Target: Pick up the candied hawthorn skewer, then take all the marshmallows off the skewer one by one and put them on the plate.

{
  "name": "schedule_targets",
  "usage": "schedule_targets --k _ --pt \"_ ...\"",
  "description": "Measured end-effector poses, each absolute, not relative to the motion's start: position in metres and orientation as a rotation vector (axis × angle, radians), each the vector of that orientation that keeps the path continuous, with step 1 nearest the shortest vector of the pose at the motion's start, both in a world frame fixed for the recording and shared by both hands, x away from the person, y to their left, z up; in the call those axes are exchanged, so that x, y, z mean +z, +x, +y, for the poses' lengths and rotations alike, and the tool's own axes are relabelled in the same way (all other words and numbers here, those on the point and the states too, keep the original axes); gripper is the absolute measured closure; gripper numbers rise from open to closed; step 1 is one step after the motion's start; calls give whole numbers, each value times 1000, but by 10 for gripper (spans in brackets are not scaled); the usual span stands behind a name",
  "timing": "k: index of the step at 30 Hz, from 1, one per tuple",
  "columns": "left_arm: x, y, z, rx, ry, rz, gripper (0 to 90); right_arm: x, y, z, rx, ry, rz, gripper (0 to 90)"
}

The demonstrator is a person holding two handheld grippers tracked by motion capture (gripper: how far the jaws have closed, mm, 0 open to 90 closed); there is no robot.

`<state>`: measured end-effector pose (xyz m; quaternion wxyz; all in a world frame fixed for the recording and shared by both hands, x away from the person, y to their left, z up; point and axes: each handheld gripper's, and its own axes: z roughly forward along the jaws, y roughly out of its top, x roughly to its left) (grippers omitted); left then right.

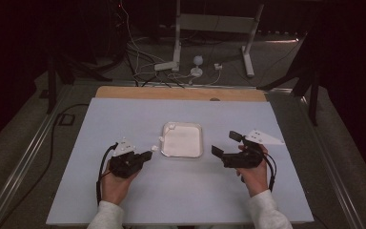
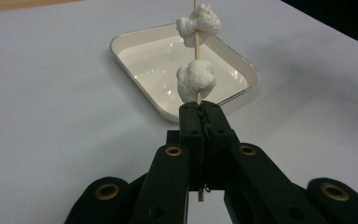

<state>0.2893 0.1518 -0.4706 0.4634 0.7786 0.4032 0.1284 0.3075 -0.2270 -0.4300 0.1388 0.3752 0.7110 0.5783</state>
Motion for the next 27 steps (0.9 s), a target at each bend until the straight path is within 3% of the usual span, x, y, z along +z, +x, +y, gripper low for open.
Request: schedule_targets --k 20,22,27 --pt "-472 286 144 326 1911 935 899 -432 353 -151 1622 1088 2267 2" --pt "-472 285 143 326 1912 916 899 -435 357 -147 1634 1124 2291 36" --pt "-472 283 140 322 1904 880 900 -441 366 -137 1702 1280 2315 326"
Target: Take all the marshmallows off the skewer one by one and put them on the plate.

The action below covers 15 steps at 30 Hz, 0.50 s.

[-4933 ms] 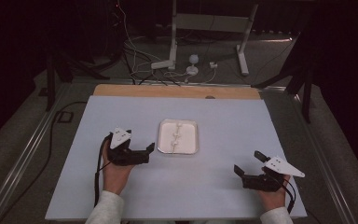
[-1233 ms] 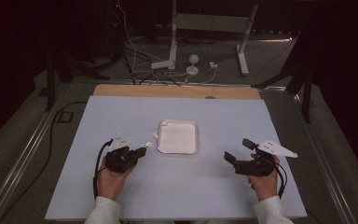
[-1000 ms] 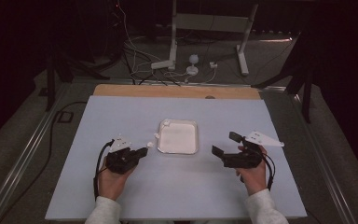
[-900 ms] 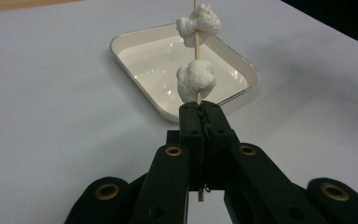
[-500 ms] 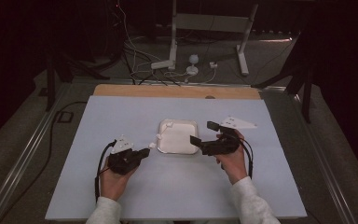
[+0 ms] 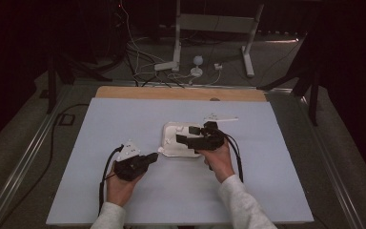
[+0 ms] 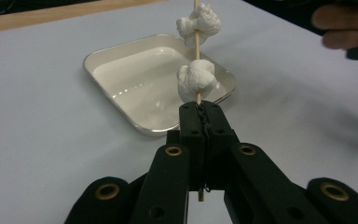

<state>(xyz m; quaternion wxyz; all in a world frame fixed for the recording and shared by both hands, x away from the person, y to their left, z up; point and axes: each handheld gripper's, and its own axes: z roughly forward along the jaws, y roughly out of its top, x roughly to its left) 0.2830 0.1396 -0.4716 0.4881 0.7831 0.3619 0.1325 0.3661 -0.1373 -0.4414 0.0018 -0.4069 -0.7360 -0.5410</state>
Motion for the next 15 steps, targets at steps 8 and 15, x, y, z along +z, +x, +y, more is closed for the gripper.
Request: schedule_targets --k 8,15 --pt "-474 282 138 318 1896 839 900 -453 377 -137 -1658 -1333 -2027 662" --pt "-475 281 137 320 1905 815 900 -448 378 -137 -1690 -1309 -2000 724"
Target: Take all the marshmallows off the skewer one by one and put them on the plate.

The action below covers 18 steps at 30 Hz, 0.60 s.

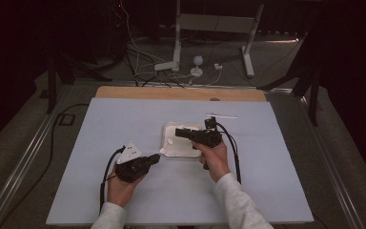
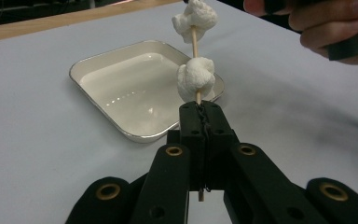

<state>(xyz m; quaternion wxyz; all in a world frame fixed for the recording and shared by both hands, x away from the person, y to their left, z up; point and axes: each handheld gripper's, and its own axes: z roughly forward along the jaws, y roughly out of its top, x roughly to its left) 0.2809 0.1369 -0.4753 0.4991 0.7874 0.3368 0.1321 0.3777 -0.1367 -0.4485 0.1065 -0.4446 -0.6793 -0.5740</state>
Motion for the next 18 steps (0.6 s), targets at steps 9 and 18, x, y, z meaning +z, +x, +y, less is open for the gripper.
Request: schedule_targets --k 9,18 --pt "-474 279 137 341 1904 801 900 -443 376 -137 -1750 -1328 -1991 769" --pt "-474 277 144 339 1894 800 900 -431 373 -132 -1789 -1300 -2091 783"
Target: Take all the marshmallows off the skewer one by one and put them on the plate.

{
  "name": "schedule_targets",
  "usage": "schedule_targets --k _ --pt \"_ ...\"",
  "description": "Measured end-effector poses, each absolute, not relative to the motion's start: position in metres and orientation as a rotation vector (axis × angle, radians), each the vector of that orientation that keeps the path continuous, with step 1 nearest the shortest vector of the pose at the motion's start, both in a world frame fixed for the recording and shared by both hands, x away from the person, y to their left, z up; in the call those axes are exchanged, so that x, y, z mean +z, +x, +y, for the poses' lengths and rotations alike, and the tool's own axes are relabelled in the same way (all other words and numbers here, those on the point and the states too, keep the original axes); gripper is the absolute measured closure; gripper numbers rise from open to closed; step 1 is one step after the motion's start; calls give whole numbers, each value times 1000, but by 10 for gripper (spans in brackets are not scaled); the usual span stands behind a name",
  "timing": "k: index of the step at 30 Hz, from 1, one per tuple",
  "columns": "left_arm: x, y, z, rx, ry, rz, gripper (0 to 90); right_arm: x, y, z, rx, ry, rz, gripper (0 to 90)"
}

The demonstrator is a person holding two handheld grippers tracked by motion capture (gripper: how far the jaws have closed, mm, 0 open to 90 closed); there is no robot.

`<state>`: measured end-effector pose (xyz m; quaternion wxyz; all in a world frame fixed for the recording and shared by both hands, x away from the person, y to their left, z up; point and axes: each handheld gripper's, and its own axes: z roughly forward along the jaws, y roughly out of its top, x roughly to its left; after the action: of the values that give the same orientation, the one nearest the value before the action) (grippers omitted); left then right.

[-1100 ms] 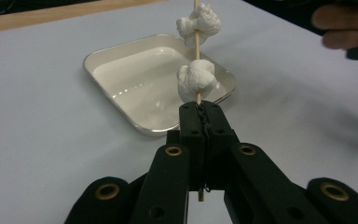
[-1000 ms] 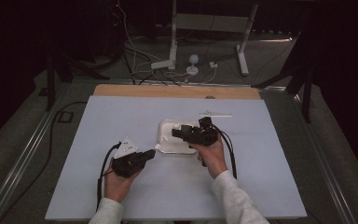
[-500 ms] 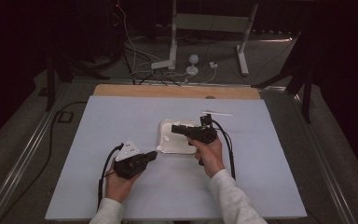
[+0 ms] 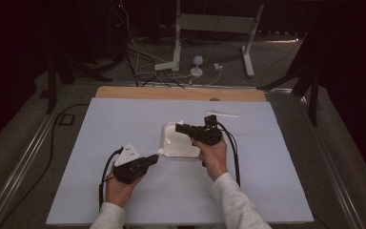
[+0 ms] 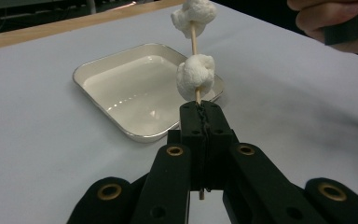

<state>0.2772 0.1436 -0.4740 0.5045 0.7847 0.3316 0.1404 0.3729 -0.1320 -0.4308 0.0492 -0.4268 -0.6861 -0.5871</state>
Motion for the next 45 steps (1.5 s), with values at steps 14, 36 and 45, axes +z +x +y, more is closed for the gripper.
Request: schedule_targets --k 14,36,45 --pt "-478 279 156 374 1908 889 900 -422 374 -145 -1677 -1301 -2372 769" --pt "-485 286 150 368 1908 937 900 -468 387 -130 -1357 -1394 -2519 334" --pt "-485 286 149 365 1904 938 900 -462 370 -126 -1465 -1270 -2403 277"
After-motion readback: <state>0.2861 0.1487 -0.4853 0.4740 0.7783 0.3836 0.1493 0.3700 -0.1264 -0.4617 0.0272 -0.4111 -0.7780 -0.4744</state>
